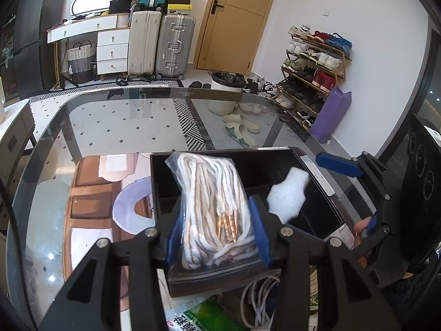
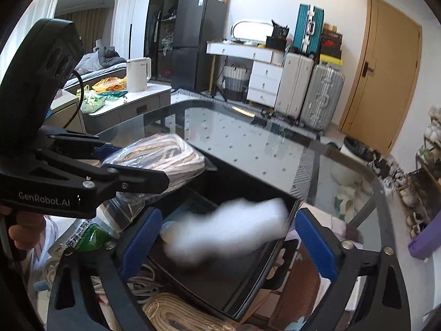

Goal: Organize soft objects
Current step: 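Withdraw both grippers from the box toward the remaining items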

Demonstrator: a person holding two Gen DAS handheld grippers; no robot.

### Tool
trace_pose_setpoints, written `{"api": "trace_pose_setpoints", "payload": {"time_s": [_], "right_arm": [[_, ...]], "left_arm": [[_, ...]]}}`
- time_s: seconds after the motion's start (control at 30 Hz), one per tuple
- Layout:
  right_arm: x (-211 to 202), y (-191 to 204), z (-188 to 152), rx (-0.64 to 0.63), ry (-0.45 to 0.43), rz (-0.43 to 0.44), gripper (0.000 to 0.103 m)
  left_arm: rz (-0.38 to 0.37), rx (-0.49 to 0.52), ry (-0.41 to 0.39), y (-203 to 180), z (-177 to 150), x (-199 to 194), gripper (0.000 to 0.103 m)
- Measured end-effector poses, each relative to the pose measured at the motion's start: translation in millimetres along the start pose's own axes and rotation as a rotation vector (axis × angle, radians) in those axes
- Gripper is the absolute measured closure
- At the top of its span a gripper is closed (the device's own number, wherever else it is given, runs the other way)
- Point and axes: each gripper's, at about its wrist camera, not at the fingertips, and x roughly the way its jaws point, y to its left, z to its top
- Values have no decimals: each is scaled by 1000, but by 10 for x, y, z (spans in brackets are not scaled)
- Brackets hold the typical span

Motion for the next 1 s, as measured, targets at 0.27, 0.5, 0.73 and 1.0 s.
{"api": "trace_pose_setpoints", "payload": {"time_s": [0.27, 0.5, 0.73, 1.0], "right_arm": [[-222, -19, -65, 2, -3, -38, 1], [-474, -80, -213, 73, 10, -50, 1], [-651, -140, -434, 219, 44, -20, 1], [-721, 43, -718, 222, 115, -18, 1]], "left_arm": [[-3, 47, -9, -83, -21, -36, 36], [37, 91, -73, -173, -61, -313, 0], [105, 72, -77, -85, -283, -540, 0], [127, -3, -60, 36, -654, -697, 0]]}}
